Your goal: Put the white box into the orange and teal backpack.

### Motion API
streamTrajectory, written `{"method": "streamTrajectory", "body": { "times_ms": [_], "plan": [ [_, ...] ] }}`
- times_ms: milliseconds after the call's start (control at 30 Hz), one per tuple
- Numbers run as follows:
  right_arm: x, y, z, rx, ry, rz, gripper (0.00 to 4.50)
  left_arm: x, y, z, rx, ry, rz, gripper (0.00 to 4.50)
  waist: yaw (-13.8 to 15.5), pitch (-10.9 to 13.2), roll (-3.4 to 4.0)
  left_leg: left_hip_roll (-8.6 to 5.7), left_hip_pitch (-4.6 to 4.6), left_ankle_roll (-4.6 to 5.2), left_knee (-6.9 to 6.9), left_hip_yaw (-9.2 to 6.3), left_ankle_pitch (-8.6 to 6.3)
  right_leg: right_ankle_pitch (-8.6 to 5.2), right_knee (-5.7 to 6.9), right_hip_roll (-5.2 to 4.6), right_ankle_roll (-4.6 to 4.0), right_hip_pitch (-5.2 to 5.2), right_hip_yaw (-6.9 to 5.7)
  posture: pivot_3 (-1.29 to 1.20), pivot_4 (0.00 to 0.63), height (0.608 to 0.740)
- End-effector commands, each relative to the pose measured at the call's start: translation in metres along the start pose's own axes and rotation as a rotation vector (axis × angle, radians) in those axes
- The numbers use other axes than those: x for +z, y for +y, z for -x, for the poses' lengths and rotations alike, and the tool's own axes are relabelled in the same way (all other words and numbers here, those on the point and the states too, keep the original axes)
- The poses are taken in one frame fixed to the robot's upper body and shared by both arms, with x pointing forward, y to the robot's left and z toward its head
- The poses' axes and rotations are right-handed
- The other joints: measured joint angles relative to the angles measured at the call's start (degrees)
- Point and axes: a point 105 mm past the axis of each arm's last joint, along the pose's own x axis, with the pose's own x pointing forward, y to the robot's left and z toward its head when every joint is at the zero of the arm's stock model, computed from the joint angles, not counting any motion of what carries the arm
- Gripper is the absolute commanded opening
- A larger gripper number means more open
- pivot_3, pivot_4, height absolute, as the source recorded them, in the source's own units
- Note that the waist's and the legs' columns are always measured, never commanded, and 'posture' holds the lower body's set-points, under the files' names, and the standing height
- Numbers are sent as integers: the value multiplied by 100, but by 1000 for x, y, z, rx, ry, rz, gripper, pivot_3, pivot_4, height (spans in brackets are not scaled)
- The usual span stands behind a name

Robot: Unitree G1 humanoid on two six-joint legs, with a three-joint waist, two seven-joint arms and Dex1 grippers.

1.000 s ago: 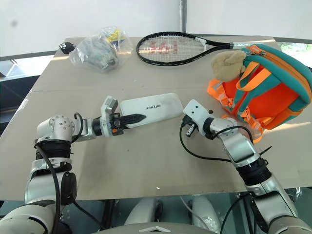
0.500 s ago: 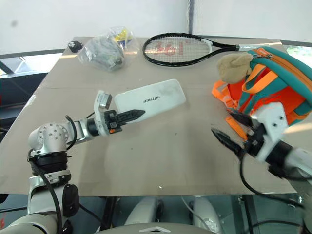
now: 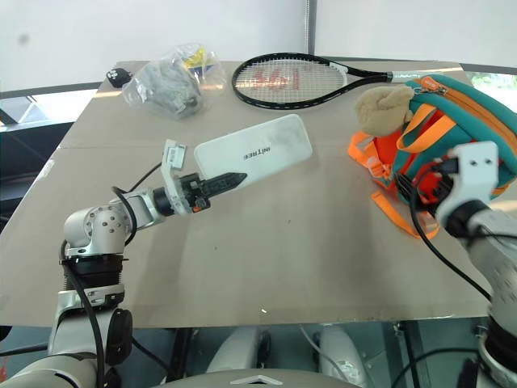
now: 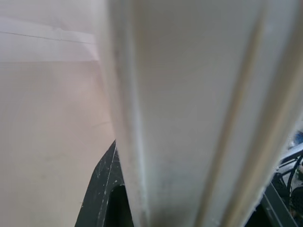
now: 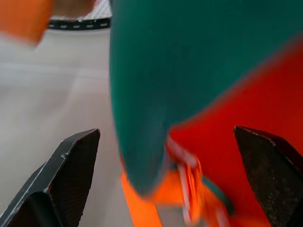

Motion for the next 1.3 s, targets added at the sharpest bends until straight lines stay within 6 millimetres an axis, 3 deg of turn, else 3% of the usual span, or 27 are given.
{"method": "streamTrajectory", "body": {
  "times_ms": [33, 67, 100, 167, 200, 333, 467, 600, 733, 867, 1000, 1067, 1200, 1300],
  "plan": [
    [19, -2, -16, -9, -94, 65, 3956, 19, -12, 3, -1, -60, -101, 1133, 12, 0, 0, -4, -5, 0, 1, -3, 0, 0, 0, 0, 0, 0, -6, 0, 150, 740],
    [24, -1, -19, 4, -117, 95, 3779, 21, -12, 5, 17, -78, -110, 1133, 12, 0, 0, -5, -7, 1, 3, -6, 0, 0, 0, -1, 0, 0, -10, 0, 150, 740],
    [28, 0, -22, 12, -133, 117, 3208, 23, -12, 7, 30, -90, -116, 1133, 9, 0, 0, -8, -7, 1, 3, -3, 0, 1, -2, -1, 1, 0, -8, 0, 150, 740],
    [31, 2, -24, 33, -162, 136, 2479, 24, -15, 8, 35, -101, -120, 1133, 6, 0, 0, -9, -6, 1, 5, -4, 0, 2, -2, -5, 4, 0, -7, 0, 150, 740],
    [34, 6, -25, 59, -182, 172, 1816, 25, -17, 10, 37, -109, -133, 1133, 7, 0, 0, -7, -6, 1, 4, -7, 0, 3, -2, -7, 5, 0, -9, 0, 150, 740],
    [42, 26, -29, 205, -249, 192, 59, 39, -13, 14, 104, -176, -180, 1133, 4, 0, 0, -2, 0, 1, 4, -6, 0, 3, -6, -12, 6, 0, -7, 0, 150, 740],
    [54, 44, -35, 344, -323, 216, 59, 54, -8, 14, 150, -234, -195, 1133, -12, 0, 0, 0, 1, 1, 7, 3, 0, 3, -5, -10, 6, 0, -7, 0, 150, 740],
    [71, 80, -36, 578, -413, 190, 59, 63, -5, 14, 175, -265, -202, 1133, -21, 0, 0, 4, 1, 1, 9, 7, 0, 4, -4, -8, 6, 0, -11, 0, 150, 740],
    [75, 122, -15, 849, -437, 169, 59, 69, -5, 18, 186, -271, -214, 1133, -28, 0, 0, 9, -5, 1, 11, 6, 0, 4, -3, -5, 6, 0, -16, 0, 150, 740],
    [61, 147, 17, 1088, -370, 181, 59, 79, -4, 29, 214, -285, -249, 1133, -23, 1, 0, 9, -11, 1, 12, 0, 0, 3, -6, -7, 6, -2, -20, 0, 150, 740],
    [55, 151, 52, 1266, -306, 147, 59, 84, -11, 37, 206, -273, -345, 1133, -2, 2, 0, 8, -13, 1, 11, -21, 0, 3, -10, -13, 6, -2, -22, 0, 150, 740],
    [54, 147, 64, 1295, -285, 149, 59, 77, -22, 37, 156, -215, -438, 1133, 10, 2, 0, 6, -12, 0, 12, -31, 0, 3, -13, -16, 6, -1, -29, 0, 150, 740],
    [44, 132, 64, 1229, -209, 202, 59, 55, -48, 42, -8, -55, -561, 1133, 16, 2, 0, 2, -10, 1, 8, -35, 0, 3, -19, -22, 6, -1, -31, 0, 150, 740],
    [33, 119, 60, 1176, -180, 233, 59, 58, -57, 49, -43, -20, -645, 1133, 53, 4, -2, -1, -11, 0, 5, -43, 0, 3, -29, -25, 5, -2, -37, 0, 150, 740]
  ]
}}
